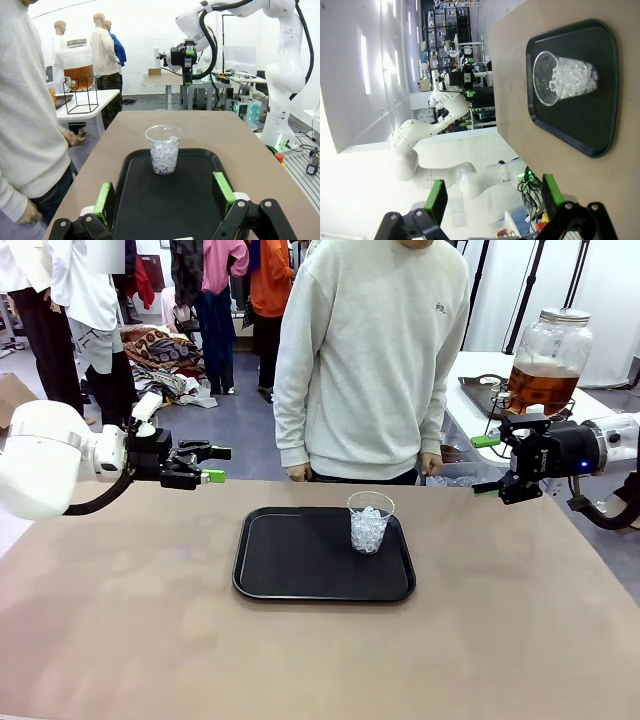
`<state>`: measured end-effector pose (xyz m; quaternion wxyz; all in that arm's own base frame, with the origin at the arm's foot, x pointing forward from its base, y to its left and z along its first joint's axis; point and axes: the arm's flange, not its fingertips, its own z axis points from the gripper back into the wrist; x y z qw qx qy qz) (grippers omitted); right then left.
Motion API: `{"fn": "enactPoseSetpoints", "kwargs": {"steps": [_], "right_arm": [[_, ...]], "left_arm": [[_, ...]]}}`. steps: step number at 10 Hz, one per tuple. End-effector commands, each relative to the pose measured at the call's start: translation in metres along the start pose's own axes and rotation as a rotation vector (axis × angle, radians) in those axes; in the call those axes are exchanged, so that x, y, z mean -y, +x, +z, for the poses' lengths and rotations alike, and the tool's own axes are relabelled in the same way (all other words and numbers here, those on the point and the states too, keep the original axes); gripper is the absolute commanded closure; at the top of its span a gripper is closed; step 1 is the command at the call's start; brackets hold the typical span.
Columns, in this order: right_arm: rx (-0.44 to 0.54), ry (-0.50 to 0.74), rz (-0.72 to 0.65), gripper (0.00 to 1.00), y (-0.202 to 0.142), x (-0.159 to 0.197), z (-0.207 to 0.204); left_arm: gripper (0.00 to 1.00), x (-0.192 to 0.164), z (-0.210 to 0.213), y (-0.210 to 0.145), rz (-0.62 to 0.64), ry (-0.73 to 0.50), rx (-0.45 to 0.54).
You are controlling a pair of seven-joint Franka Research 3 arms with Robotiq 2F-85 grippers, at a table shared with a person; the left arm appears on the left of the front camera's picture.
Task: Pour the drink into the iced cup.
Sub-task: Pick up the iced cup indicated by the human and present it to them.
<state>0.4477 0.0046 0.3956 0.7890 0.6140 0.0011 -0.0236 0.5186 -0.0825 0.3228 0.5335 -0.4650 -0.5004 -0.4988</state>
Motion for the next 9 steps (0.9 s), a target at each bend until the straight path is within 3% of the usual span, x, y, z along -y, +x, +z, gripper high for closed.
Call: {"fn": "enactPoseSetpoints", "kwargs": {"steps": [1, 9], "right_arm": [[0.005, 0.000, 0.000, 0.00, 0.0000, -0.0012, -0.0006], [0.005, 0.000, 0.000, 0.00, 0.0000, -0.0012, -0.0006]], "left_arm": [[0.00, 0.0018, 0.0006, 0.0002, 0.001, 0.010, 0.009], [0.00, 0.0018, 0.0006, 0.0002, 0.001, 0.010, 0.009]]}}
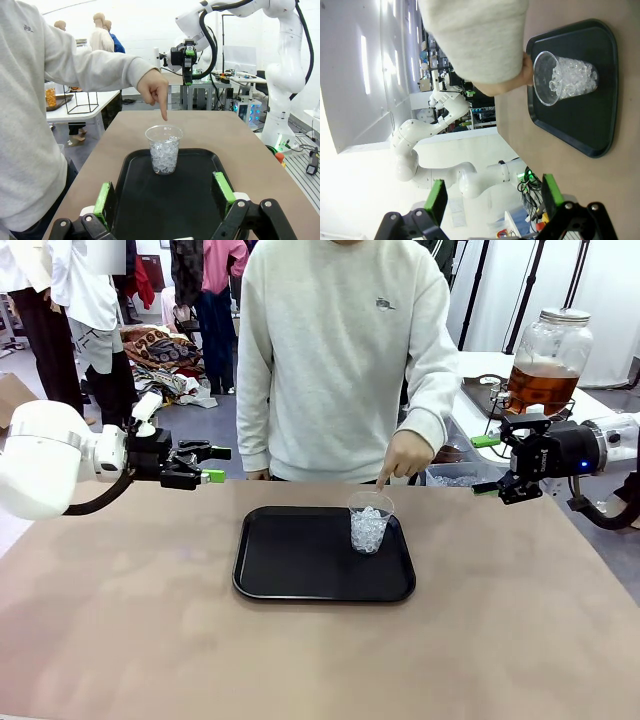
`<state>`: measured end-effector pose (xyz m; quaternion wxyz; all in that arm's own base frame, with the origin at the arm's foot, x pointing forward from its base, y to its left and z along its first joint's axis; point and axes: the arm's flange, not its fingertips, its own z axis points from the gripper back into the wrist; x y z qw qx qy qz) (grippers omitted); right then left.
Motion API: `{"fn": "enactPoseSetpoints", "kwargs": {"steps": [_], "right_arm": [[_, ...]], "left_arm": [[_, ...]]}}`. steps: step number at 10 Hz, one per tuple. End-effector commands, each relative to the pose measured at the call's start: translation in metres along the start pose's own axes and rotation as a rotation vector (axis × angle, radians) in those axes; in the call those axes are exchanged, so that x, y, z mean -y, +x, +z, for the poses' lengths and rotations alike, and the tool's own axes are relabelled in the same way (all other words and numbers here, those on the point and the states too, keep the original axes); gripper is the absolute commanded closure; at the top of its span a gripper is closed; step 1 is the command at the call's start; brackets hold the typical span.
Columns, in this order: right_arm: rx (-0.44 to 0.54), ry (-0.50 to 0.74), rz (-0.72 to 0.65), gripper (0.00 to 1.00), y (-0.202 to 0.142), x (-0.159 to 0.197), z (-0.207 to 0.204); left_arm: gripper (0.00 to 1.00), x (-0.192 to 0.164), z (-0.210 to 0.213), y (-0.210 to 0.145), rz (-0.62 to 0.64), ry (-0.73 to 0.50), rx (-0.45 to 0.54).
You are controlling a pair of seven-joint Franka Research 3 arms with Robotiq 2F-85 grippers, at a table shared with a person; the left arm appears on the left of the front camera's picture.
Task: Pour the drink into the iced cup.
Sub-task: Pick up the iced cup indicated by the human and present it to them.
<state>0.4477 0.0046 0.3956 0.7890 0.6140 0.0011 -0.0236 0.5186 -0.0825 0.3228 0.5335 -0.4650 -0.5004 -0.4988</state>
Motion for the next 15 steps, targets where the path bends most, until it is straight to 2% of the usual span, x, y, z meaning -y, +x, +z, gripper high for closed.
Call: {"fn": "enactPoseSetpoints", "kwargs": {"steps": [1, 13, 15], "right_arm": [[0.005, 0.000, 0.000, 0.00, 0.0000, -0.0012, -0.0006], [0.000, 0.000, 0.000, 0.00, 0.0000, 0.0000, 0.0000], [0.043, 0.029, 0.293, 0.00, -0.0074, -0.0083, 0.0063]], "left_arm": [[0.00, 0.0018, 0.0006, 0.0002, 0.001, 0.010, 0.009], [0.00, 0.0018, 0.0006, 0.0002, 0.001, 0.010, 0.009], [0.00, 0.0018, 0.0006, 0.0002, 0.001, 0.010, 0.009]]}}
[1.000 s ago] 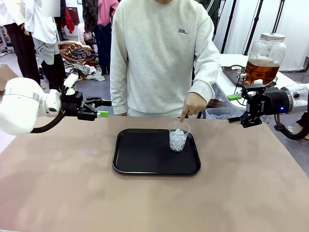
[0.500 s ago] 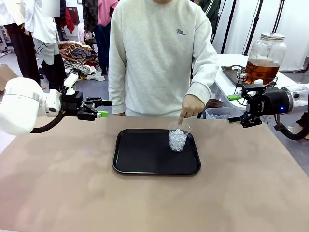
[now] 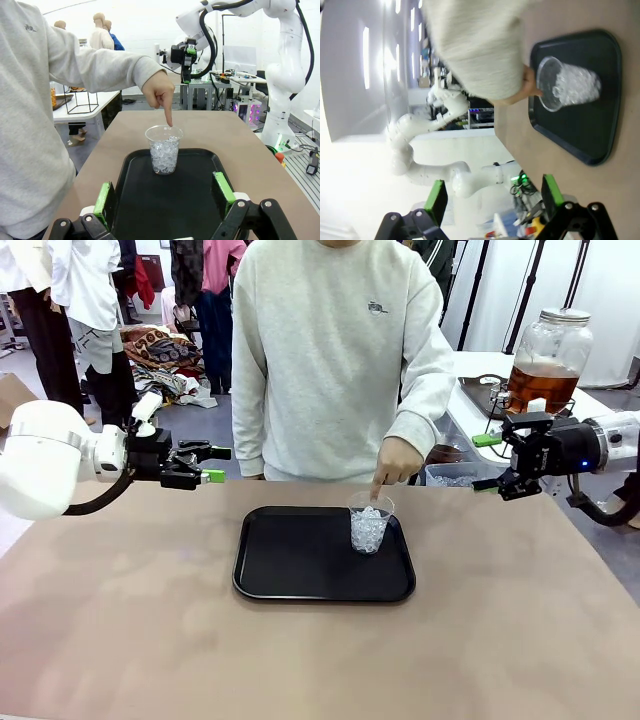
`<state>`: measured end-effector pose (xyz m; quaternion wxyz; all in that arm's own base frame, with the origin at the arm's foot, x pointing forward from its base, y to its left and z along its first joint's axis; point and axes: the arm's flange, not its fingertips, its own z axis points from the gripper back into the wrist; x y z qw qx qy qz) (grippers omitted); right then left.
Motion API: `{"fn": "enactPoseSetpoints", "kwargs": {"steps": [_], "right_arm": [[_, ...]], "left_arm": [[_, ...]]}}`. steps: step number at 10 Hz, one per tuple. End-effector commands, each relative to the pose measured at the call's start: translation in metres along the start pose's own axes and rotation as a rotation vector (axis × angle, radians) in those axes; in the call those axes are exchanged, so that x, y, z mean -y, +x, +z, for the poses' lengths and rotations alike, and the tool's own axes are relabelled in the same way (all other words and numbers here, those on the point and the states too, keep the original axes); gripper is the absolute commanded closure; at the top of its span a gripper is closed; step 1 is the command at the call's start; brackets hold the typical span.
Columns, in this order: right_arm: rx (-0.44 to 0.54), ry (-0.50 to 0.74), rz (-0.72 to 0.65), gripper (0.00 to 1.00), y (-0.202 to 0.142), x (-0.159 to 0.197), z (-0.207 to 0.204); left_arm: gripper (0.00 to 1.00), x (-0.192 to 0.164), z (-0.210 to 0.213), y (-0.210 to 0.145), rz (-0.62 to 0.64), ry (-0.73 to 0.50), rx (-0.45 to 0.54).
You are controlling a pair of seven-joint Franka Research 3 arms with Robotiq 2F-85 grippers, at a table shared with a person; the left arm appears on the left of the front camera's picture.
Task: Pour the drink into the iced cup.
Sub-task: Pick up the iced cup indicated by the human and present it to them.
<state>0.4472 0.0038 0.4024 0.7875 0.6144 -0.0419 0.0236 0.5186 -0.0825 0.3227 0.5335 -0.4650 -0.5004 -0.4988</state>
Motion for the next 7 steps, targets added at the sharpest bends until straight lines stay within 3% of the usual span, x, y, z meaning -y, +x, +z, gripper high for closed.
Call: {"fn": "enactPoseSetpoints", "kwargs": {"steps": [1, 4, 6, 7], "right_arm": [[0.046, 0.032, 0.270, 0.00, -0.010, -0.004, 0.007], [0.020, 0.049, 0.609, 0.00, -0.022, -0.006, 0.012], [-0.015, -0.021, 0.706, 0.00, -0.021, -0.008, 0.012], [-0.026, -0.029, 0.689, 0.00, -0.021, -0.009, 0.012]], "left_arm": [[0.00, 0.002, 0.001, 0.000, 0.001, 0.010, 0.009], [0.00, 0.002, 0.001, 0.000, 0.001, 0.010, 0.009], [0.00, 0.002, 0.001, 0.000, 0.001, 0.010, 0.009], [0.00, 0.002, 0.001, 0.000, 0.001, 0.010, 0.009]]}}
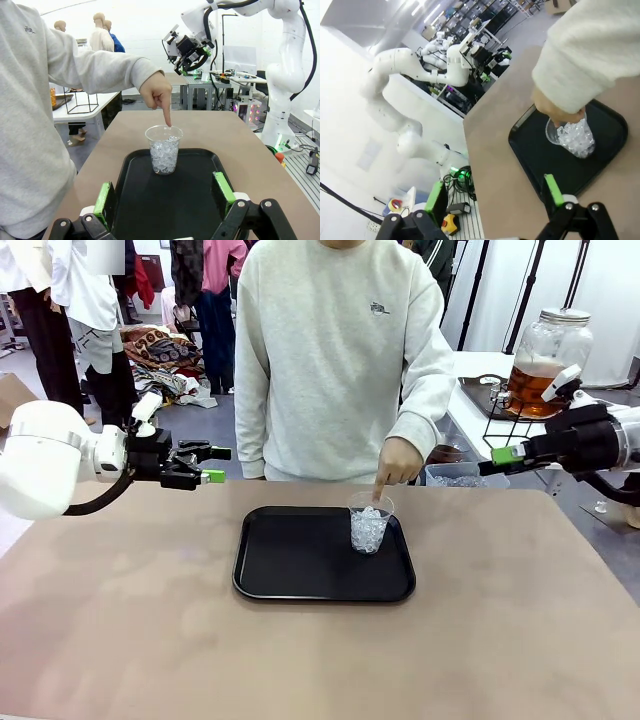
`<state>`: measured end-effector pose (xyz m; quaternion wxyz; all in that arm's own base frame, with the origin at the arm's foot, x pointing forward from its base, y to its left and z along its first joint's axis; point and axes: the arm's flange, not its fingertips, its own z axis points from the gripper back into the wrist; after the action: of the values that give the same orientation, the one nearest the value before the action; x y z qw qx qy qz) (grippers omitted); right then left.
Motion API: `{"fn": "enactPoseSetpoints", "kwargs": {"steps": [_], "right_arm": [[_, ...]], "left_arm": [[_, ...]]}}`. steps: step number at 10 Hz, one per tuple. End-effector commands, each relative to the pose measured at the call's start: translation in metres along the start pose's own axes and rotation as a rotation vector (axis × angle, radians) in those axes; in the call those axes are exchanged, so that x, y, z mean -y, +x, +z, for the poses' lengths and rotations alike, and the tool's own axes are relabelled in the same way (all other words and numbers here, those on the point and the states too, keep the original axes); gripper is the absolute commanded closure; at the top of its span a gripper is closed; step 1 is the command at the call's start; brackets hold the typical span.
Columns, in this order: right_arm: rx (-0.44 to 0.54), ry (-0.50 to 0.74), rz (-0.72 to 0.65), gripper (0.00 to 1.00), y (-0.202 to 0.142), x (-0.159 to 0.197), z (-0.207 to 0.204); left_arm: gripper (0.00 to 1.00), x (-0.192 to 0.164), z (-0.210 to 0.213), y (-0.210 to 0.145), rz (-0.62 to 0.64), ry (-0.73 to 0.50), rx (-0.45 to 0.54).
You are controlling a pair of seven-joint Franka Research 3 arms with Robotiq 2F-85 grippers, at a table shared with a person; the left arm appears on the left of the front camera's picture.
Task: Pour the drink into the iced cup.
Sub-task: Pick up the iced cup indicated by the human and present it to them.
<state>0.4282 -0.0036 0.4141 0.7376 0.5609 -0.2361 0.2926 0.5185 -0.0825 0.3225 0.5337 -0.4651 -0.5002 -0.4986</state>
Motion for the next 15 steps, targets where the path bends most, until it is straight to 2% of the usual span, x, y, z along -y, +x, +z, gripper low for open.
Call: {"fn": "enactPoseSetpoints", "kwargs": {"steps": [1, 6, 8, 12, 15], "right_arm": [[0.018, 0.004, -0.024, 0.00, 0.002, 0.000, 0.000], [0.002, 0.001, -0.006, 0.00, -0.001, 0.001, 0.000], [0.037, 0.027, 0.196, 0.00, -0.004, 0.012, -0.010], [0.068, 0.051, 0.451, 0.00, -0.033, 0.056, -0.039], [0.127, -0.028, 0.618, 0.00, -0.047, 0.087, -0.068]], "left_arm": [[0.00, 0.002, 0.001, 0.001, 0.000, 0.010, 0.009], [0.00, 0.002, 0.001, 0.001, 0.000, 0.010, 0.009], [0.00, 0.002, 0.001, 0.001, 0.000, 0.010, 0.009], [0.00, 0.002, 0.001, 0.001, 0.000, 0.010, 0.009], [0.00, 0.002, 0.001, 0.001, 0.000, 0.010, 0.009]]}}
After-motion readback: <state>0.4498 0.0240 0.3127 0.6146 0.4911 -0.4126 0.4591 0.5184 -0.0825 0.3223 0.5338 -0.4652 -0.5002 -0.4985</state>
